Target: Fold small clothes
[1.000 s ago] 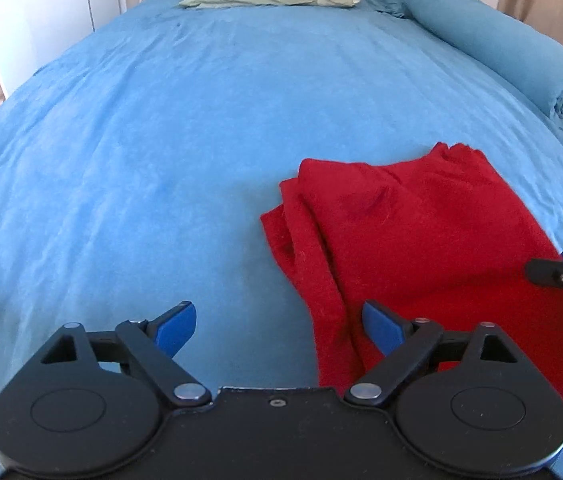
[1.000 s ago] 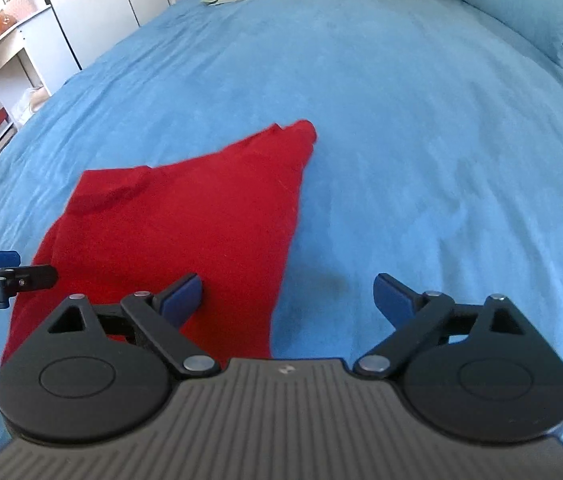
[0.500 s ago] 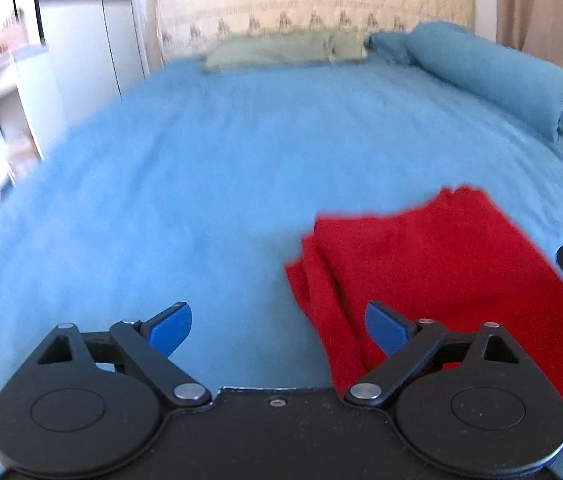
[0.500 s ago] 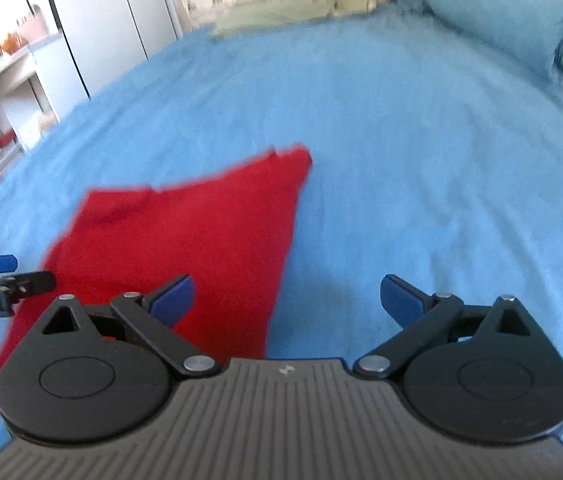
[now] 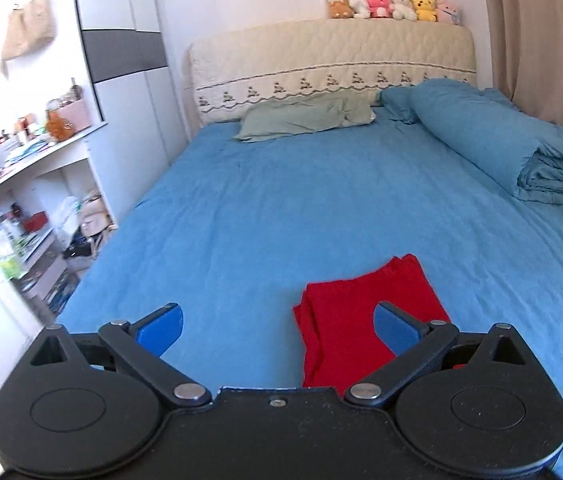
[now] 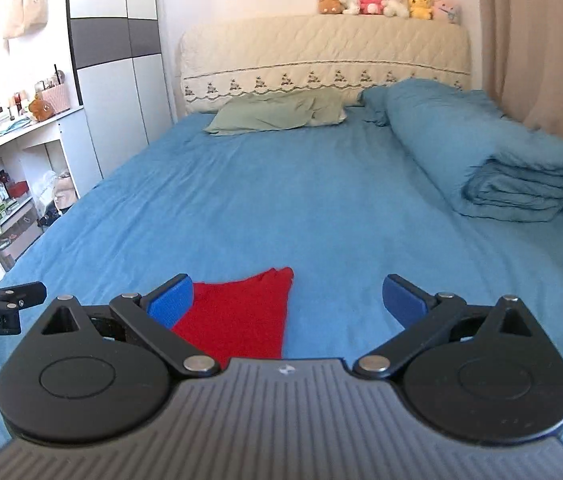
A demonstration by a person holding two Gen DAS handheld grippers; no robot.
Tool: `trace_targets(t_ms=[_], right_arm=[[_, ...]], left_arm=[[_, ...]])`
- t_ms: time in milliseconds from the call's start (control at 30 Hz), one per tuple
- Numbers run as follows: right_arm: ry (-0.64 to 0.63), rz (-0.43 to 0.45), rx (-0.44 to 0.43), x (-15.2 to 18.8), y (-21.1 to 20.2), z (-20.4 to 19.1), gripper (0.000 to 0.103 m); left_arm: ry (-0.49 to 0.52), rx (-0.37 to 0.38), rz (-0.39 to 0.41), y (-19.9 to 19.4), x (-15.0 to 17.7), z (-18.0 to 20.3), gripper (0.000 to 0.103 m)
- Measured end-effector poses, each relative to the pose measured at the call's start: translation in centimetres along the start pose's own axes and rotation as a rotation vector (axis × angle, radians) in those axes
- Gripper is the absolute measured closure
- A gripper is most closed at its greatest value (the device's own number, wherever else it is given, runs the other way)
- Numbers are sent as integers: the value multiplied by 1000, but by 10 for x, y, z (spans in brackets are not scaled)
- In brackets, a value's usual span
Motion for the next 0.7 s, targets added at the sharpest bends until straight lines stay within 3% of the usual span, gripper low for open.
trace_targets(t_ms=[267,467,700], right_arm=[[-50,-87,63,44,-78,-19,0],[-28,-188,64,85,-92,-29,0],[-38,-252,61,114,-93,-41,0]], left_arm=[[-61,-19,-49,-49,44,-8,0],[-84,10,-103,-65,78,-14,0],[-97,11,-96,-71,86,-16,0]])
Point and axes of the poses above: each gripper's, at about its wrist camera, not at the fingertips, and y roughly the way its jaws point, z to its right, x to its underside, the point moved 7 cm from there along y, roughly the way its jaws point, and after that the axes turned 7 degrees about -y, right-handed, at the moved point
